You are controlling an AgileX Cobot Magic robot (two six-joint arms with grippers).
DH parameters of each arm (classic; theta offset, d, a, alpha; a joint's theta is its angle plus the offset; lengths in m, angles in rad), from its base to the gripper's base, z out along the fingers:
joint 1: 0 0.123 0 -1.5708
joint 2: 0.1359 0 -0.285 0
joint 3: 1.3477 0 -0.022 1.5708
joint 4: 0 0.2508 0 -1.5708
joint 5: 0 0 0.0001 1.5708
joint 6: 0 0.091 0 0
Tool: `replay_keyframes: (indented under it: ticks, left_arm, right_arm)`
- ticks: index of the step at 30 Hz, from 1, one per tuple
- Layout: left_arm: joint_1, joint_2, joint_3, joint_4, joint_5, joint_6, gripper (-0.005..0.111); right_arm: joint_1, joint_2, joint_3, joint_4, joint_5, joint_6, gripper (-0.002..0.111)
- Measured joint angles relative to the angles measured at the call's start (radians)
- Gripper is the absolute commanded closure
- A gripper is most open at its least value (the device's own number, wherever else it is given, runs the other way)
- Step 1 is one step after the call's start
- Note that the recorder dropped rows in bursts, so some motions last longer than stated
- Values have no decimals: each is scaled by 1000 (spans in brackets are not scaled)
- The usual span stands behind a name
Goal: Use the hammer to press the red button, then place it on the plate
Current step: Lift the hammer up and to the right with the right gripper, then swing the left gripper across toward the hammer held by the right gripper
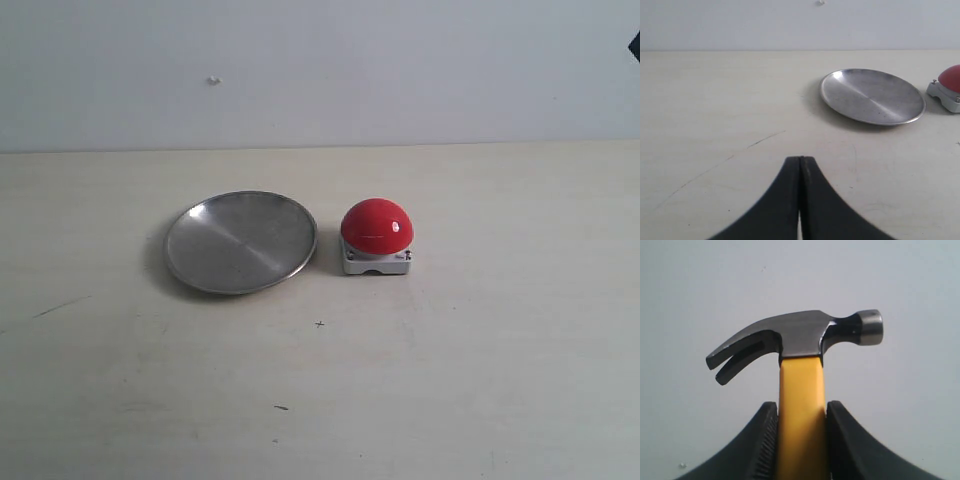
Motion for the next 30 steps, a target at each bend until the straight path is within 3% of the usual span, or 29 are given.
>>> replay_keyframes:
  ticks: [9,14,18,24,28,29,30]
  left_arm:
    - [0,0,2,-13,-44,85,107]
    - [0,0,2,-294,-233,56,107]
    - [0,0,2,-404,-411,-15,107]
    - [0,0,2,-424,-489,-230,107]
    - [-4,21,-34,-138,-505,-576,107]
    - [-14,41,-48,-27,-515,-659,107]
    - [-45,114,-62,236,-583,-881,107]
  right_arm:
    - [0,0,10,-109,-12,91,108]
    - [0,0,10,-156,3,121,108]
    - [0,0,10,-170,14,127,108]
    - [0,0,10,-185,16,144,108]
    - [0,0,10,-194,10,178,108]
    - [0,0,10,-196,6,192,108]
    - [0,0,10,-207,-4,216,108]
